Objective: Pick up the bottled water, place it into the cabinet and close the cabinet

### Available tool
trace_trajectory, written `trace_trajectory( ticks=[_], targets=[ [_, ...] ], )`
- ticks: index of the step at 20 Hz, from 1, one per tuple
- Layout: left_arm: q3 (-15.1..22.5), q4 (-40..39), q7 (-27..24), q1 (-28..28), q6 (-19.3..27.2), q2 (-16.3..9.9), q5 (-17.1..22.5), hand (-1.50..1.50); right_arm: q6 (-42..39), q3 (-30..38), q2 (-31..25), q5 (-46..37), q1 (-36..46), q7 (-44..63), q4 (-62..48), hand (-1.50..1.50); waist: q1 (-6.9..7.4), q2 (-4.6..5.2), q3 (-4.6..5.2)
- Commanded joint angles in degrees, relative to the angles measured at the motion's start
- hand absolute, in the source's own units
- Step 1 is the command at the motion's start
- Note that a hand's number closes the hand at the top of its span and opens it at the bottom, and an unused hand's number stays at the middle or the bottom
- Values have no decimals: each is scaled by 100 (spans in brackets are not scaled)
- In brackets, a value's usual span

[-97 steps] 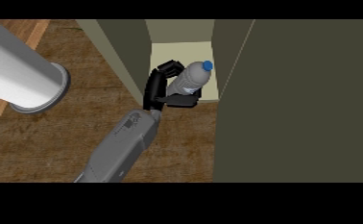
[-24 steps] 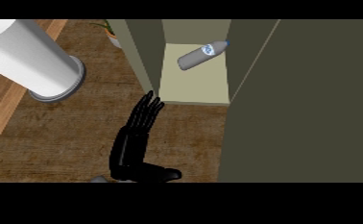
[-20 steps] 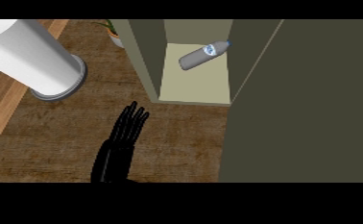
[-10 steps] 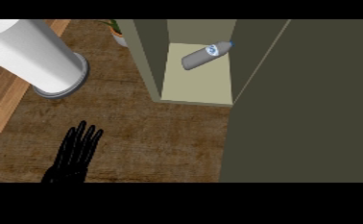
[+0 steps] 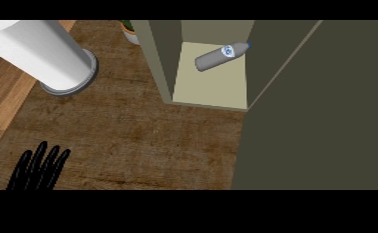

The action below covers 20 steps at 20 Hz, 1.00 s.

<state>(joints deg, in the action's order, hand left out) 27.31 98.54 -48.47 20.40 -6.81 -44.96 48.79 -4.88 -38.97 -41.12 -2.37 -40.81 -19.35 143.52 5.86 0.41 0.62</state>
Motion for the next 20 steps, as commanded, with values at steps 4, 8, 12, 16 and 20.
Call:
trace_trajectory(
  ticks=[4, 8, 12, 16, 20],
  targets=[
    [-213, -8, -72, 111, -460, -368, 93, -150, -566, -438, -161, -251, 1450, 1250, 528, 150, 266, 88, 18],
    [-339, -38, -122, 142, -657, -483, 201, -150, -616, -599, 23, -120, 2080, 1674, 195, 150, 392, 100, 40],
    [-521, -107, -131, 181, -897, -758, 266, -150, -554, -632, 292, 129, 2546, 2039, -157, 150, 481, 124, 41],
    [-542, -107, -102, 121, -946, -786, 253, -150, -390, -747, 777, 396, 2899, 2327, -416, 150, 489, 161, 46],
    [-593, -129, -94, 100, -1014, -803, 299, -150, -203, -602, 1190, 650, 3247, 2684, -635, 150, 510, 195, 45]
  ],
)
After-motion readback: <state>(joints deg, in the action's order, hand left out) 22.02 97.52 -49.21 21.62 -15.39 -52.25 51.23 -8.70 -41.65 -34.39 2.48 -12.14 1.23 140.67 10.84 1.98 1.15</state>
